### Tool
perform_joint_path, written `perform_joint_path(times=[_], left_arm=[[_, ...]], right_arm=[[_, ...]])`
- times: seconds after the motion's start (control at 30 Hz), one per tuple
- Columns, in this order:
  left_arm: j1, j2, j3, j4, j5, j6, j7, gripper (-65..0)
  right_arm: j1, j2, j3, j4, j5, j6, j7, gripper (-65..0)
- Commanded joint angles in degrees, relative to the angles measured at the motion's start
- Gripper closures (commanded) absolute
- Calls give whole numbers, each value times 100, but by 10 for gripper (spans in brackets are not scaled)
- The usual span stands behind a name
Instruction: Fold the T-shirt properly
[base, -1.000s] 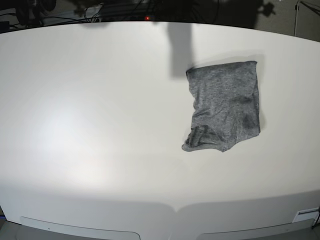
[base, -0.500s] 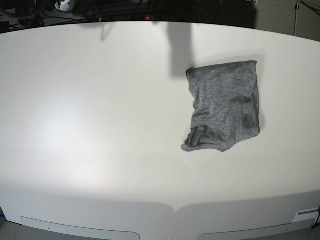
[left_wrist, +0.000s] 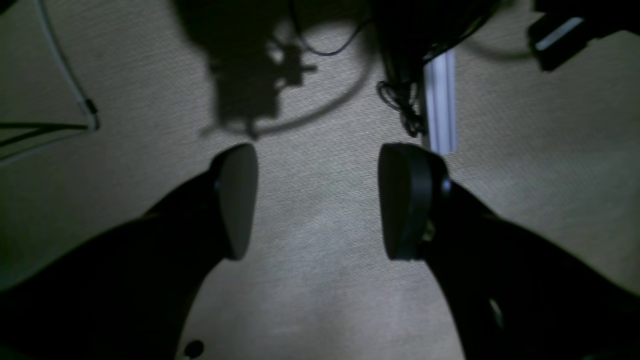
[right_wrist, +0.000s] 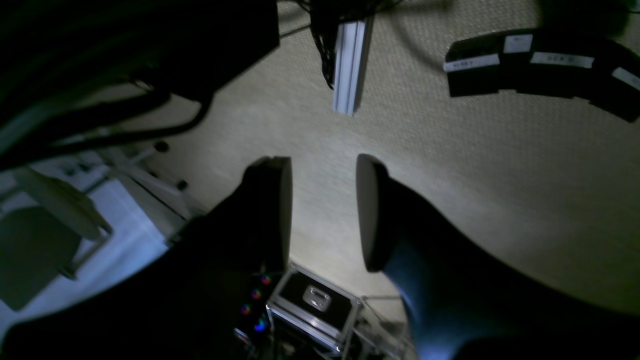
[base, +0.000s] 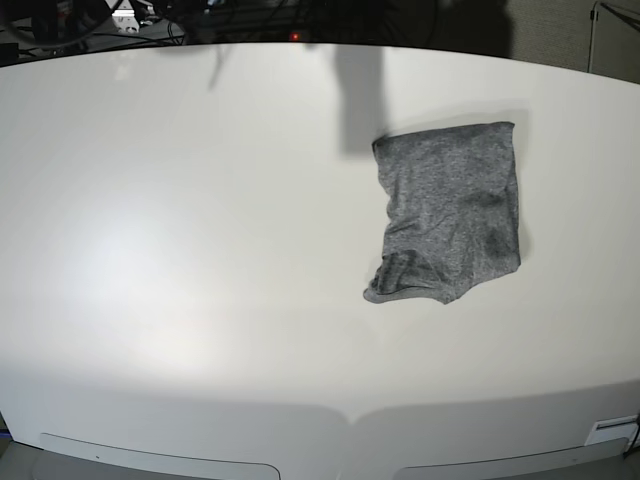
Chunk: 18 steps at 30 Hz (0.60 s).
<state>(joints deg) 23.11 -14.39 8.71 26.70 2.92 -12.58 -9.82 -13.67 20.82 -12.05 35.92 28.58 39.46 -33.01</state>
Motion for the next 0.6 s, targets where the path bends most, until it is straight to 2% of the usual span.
perform_joint_path(times=[0.0,0.2,0.37,0.47,0.57], left_arm=[[72,-22,-7,48,2,-13,-7,-373],[66,295,-15,256,2,-9,107,-373],[68,586,-15,345,92,-9,72,-373],[70,678,-15,345,431,-7,72,-373],[68,688,-15,345,455,-7,68,-373]], right_arm=[[-15,39,-48,11,94,54,-50,-221],[-15,-155,-76,11,518,54,-531,-221],[-13,-245,-76,11,841,54,-590,-221],[4,-306,-76,13,944,54,-603,-221],[39,-354,-76,13,940,54,-636,-221]])
